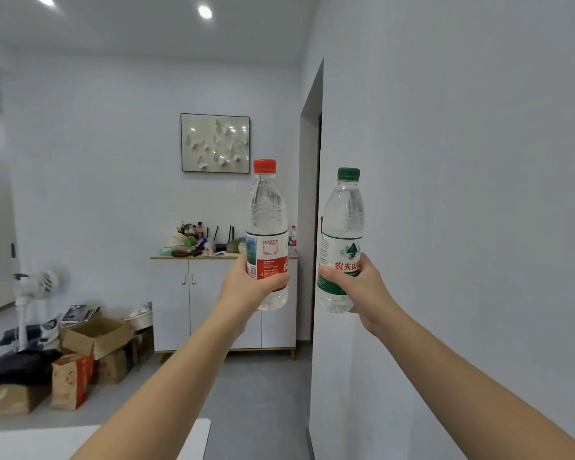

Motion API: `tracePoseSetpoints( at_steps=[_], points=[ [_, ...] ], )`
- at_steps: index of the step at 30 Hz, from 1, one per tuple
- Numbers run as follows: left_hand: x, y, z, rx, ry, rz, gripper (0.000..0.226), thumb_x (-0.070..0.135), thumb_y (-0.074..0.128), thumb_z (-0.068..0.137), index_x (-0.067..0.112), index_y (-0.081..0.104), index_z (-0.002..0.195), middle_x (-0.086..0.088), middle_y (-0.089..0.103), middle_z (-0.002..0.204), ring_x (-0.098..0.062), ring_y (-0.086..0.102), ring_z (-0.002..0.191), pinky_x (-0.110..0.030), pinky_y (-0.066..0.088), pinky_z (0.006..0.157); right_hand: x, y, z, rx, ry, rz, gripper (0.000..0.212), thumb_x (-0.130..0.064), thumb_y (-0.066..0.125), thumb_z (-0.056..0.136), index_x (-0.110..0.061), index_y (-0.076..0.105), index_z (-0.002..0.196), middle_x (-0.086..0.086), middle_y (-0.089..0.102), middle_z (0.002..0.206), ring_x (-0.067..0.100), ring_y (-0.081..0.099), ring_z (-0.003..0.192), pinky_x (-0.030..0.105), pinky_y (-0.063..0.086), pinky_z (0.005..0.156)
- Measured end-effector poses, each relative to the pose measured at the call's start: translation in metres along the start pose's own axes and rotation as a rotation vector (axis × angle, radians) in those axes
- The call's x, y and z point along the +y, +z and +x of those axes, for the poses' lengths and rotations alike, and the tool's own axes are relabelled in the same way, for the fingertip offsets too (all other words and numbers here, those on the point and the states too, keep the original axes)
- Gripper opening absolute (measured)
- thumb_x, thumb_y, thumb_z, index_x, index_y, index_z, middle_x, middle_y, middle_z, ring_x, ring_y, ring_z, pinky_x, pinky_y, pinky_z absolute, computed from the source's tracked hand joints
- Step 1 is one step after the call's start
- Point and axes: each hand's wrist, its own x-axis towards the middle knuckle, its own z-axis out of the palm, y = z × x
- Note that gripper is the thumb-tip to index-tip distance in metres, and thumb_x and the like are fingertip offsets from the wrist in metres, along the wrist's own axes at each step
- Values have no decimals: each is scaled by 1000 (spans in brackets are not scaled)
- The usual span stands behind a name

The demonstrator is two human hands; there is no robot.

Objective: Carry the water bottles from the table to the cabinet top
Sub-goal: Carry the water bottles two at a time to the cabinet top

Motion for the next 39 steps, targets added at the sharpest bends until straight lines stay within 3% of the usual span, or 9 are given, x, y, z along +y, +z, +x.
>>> tracePoseSetpoints(
  at_steps=[8, 12, 16, 21, 27, 32, 39],
  points=[
    [-17, -25, 52, 38, -39, -26, 47, 8, 80, 75, 23, 57, 113, 4, 67, 100, -12, 63, 92, -32, 50, 79, 11, 26, 44, 24, -3, 22, 41, -16, 78, 81, -26, 59, 116, -8, 69, 107, 10, 66, 96, 32, 54, 76],
    [-32, -22, 88, 78, -63, -63, 56, 10, 81, 73, 17, 58, 123, -2, 69, 109, -21, 64, 101, -36, 52, 83, 26, 35, 76, 34, 13, 52, 44, -13, 79, 79, -25, 59, 116, -6, 70, 107, 13, 67, 97, 33, 55, 79],
    [-49, -14, 140, 106, -49, -81, 59, 9, 82, 72, 20, 57, 124, 0, 69, 109, -20, 64, 101, -40, 52, 88, 49, 43, 126, 39, 3, 85, 41, -10, 79, 78, -30, 58, 106, -8, 69, 104, 10, 66, 93, 32, 55, 77],
    [-88, 3, 213, 117, -30, -62, 60, 9, 84, 70, 21, 57, 123, 0, 69, 108, -19, 65, 101, -40, 53, 88, 92, 47, 201, 64, -1, 118, 48, -8, 79, 78, -25, 56, 116, -7, 68, 106, 10, 64, 95, 31, 55, 79],
    [-128, 26, 300, 136, -28, -68, 55, 5, 82, 71, 23, 58, 117, 3, 70, 102, -14, 66, 94, -28, 52, 74, 128, 55, 303, 79, -19, 120, 52, -8, 81, 75, -25, 56, 117, -4, 67, 109, 14, 64, 100, 30, 54, 80],
    [-156, 28, 360, 167, -22, -47, 47, 2, 80, 73, 27, 57, 105, 10, 67, 92, -4, 63, 83, -15, 45, 61, 155, 73, 374, 85, -54, 101, 45, -10, 84, 72, -35, 56, 98, -6, 68, 104, 11, 65, 95, 26, 52, 73],
    [-204, 14, 459, 181, -2, -7, 57, 4, 81, 73, 23, 54, 119, 5, 67, 103, -8, 63, 92, -18, 47, 65, 204, 108, 469, 84, -52, 113, 46, -8, 81, 76, -39, 51, 93, -16, 62, 95, 3, 60, 85, 16, 45, 61]
  ],
)
